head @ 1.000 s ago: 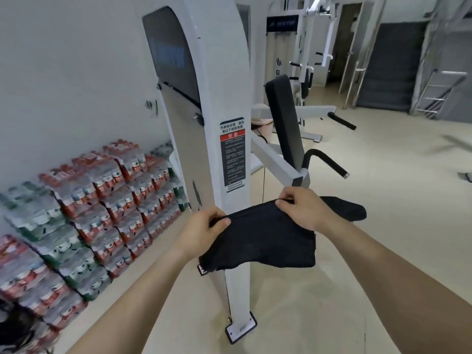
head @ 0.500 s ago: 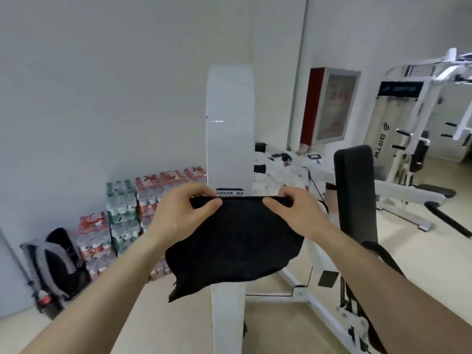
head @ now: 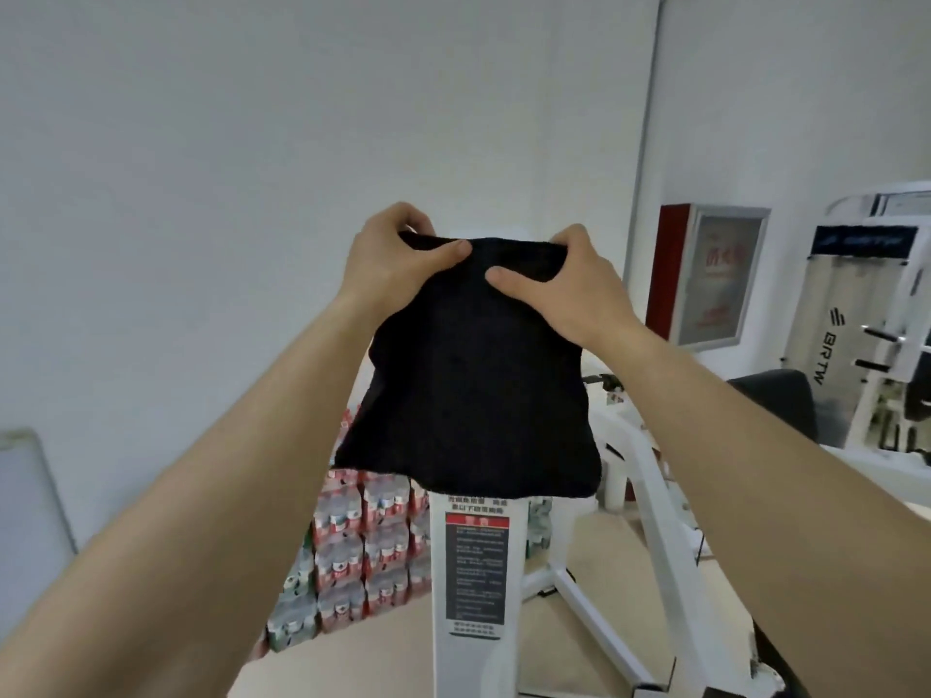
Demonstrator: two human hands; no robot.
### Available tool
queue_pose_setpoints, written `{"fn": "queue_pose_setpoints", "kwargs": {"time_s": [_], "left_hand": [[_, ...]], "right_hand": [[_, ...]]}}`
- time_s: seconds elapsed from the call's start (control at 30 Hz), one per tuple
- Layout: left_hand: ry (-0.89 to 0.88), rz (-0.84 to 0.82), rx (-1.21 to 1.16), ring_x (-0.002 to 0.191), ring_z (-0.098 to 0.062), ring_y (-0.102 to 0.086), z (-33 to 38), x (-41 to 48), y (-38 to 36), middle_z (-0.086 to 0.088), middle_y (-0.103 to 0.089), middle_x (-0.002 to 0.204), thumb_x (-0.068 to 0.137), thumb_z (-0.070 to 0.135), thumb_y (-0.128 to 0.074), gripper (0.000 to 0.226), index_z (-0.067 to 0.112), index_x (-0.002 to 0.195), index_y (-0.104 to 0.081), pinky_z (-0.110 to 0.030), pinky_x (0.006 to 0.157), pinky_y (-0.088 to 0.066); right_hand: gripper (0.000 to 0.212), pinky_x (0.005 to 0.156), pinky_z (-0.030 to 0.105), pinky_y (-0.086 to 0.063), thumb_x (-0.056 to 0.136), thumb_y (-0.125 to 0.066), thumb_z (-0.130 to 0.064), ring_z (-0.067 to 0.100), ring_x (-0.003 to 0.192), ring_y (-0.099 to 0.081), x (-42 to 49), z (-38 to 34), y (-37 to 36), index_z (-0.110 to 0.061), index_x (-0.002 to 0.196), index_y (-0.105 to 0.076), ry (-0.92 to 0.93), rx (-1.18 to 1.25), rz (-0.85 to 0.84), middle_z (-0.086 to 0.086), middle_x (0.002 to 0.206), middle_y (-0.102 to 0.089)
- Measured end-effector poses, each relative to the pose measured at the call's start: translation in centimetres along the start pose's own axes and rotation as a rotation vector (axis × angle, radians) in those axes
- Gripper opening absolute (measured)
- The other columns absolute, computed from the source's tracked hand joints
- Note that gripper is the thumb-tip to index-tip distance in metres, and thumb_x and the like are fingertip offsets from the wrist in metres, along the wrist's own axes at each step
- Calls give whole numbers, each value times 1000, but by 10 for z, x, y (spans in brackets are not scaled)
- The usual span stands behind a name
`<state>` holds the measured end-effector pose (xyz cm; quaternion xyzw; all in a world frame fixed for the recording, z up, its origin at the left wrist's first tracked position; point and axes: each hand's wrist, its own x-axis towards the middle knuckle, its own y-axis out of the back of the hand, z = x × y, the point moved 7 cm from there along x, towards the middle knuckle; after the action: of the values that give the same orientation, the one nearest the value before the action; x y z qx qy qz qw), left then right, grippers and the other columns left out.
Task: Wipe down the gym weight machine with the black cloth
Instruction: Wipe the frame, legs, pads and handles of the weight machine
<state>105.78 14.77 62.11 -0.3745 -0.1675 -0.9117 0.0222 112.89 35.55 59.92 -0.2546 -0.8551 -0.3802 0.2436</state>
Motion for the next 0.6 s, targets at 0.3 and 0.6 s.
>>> {"fn": "queue_pose_setpoints", "kwargs": {"time_s": [0.3, 0.6], "left_hand": [[-141, 115, 272, 103, -13, -45, -6, 68, -33, 7, -49, 109, 77, 41, -76, 28, 32, 95, -58, -30, 90, -40], [-233, -84, -102, 126, 10, -47, -10, -25, -36, 22, -57, 134, 99, 23, -53, 27, 27, 122, -67, -14, 108, -37]], "right_hand": [[57, 91, 32, -37, 81, -66, -65, 22, 118, -40, 38, -11, 7, -27, 120, -50, 68, -310, 328, 0, 126, -41], [35, 100, 30, -44, 102, -50, -31, 19, 120, -54, -29, -31, -15, -19, 130, -65, 393, -362, 294, -1, 131, -61]]}}
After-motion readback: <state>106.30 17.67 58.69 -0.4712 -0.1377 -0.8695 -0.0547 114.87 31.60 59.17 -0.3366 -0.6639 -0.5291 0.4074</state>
